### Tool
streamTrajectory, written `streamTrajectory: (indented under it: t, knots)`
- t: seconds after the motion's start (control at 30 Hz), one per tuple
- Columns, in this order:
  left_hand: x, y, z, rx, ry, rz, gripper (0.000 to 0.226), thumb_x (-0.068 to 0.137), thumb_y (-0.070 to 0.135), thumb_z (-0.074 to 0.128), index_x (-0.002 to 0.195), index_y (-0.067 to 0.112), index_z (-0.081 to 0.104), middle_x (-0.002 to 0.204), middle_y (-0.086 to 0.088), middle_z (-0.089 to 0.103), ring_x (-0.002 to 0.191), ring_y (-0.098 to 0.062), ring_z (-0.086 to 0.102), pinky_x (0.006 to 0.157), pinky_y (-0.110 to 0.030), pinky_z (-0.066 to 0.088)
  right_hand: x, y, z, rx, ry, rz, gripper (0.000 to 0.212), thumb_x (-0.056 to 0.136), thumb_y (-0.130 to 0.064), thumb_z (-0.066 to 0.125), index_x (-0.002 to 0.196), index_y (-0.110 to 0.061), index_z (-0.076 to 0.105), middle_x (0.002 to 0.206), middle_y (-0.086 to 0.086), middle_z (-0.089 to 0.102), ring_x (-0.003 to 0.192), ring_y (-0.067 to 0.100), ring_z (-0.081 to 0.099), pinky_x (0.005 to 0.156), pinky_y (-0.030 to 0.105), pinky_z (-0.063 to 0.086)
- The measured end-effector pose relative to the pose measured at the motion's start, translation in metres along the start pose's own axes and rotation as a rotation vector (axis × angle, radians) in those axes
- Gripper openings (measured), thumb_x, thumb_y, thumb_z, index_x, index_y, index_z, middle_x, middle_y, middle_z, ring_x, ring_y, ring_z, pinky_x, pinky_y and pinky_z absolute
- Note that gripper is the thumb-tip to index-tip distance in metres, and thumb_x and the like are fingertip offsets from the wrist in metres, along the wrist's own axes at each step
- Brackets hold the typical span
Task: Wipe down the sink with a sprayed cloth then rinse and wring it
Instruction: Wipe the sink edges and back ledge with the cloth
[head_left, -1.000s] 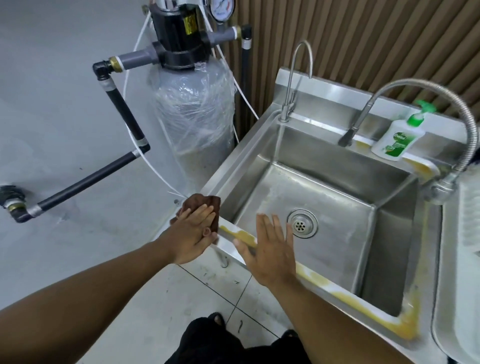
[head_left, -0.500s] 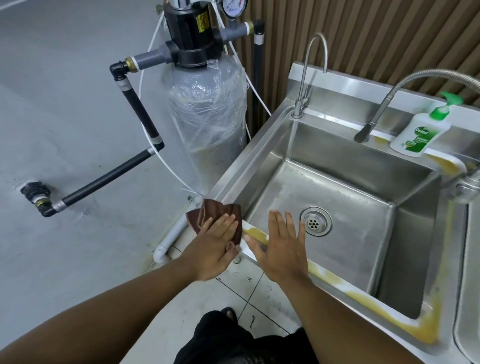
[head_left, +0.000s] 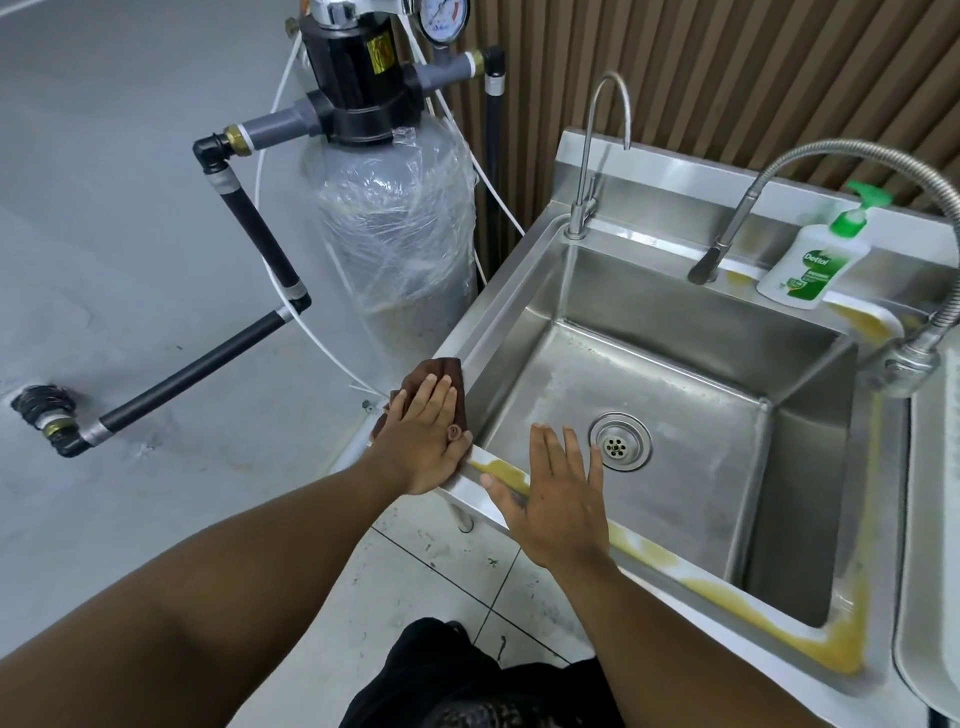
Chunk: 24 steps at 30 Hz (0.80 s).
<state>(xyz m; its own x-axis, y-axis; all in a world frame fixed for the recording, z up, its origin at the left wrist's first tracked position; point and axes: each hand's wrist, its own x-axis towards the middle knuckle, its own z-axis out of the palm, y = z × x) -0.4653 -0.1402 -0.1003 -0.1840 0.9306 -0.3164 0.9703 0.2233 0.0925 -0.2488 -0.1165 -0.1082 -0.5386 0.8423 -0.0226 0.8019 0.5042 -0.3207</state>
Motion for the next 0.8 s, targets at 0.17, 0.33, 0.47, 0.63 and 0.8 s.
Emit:
streamTrajectory:
  t: [0.17,0.33,0.47,0.63,0.8]
  knots:
    - [-0.030,0.005,0.014,-0.076,0.059,0.013,0.091,0.091,0.068,-0.006,0.160,0.011,0.010,0.169,-0.003,0.005,0.155,-0.016,-0.007,0.125,-0.045,-0.005,0.000,-0.001,-0.001,-0.008,0.004,0.004,0.098,0.089,-0.083,0.012,0.157,-0.014,0.026,0.162,0.003,0.030,0.153,0.025,0.012,0.122,0.050,0.001]
    - [-0.062,0.007,0.024,-0.124,0.092,0.050,0.099,0.089,0.070,-0.013,0.157,0.012,0.027,0.166,-0.005,0.024,0.154,-0.019,0.012,0.126,-0.047,0.007,0.000,-0.001,-0.001,0.004,-0.012,0.009,0.098,0.088,-0.084,0.011,0.158,-0.015,0.022,0.163,0.003,0.026,0.153,0.025,0.008,0.122,0.050,-0.003]
    - [-0.065,0.000,0.022,-0.136,0.101,0.115,0.098,0.090,0.071,-0.008,0.156,0.010,0.031,0.164,-0.005,0.027,0.153,-0.019,0.015,0.126,-0.041,0.002,0.000,-0.001,-0.001,-0.002,-0.011,0.007,0.100,0.087,-0.084,0.008,0.158,-0.015,0.022,0.163,0.002,0.026,0.153,0.025,0.008,0.123,0.051,-0.001]
    - [-0.041,-0.020,0.006,-0.077,0.035,0.152,0.087,0.093,0.067,-0.003,0.161,0.015,0.014,0.169,0.002,0.006,0.154,-0.010,-0.006,0.120,-0.034,-0.010,0.001,-0.001,-0.002,-0.006,-0.024,0.013,0.098,0.087,-0.083,0.009,0.158,-0.016,0.020,0.164,0.002,0.023,0.154,0.024,0.006,0.122,0.049,-0.005]
    - [-0.008,-0.020,-0.012,-0.024,-0.024,0.121,0.068,0.106,0.051,0.019,0.161,0.016,0.004,0.169,0.003,-0.007,0.152,-0.011,-0.018,0.122,-0.037,-0.010,-0.001,-0.001,-0.004,-0.008,-0.023,0.018,0.098,0.088,-0.083,0.007,0.159,-0.016,0.018,0.164,0.002,0.022,0.154,0.024,0.006,0.123,0.049,-0.004]
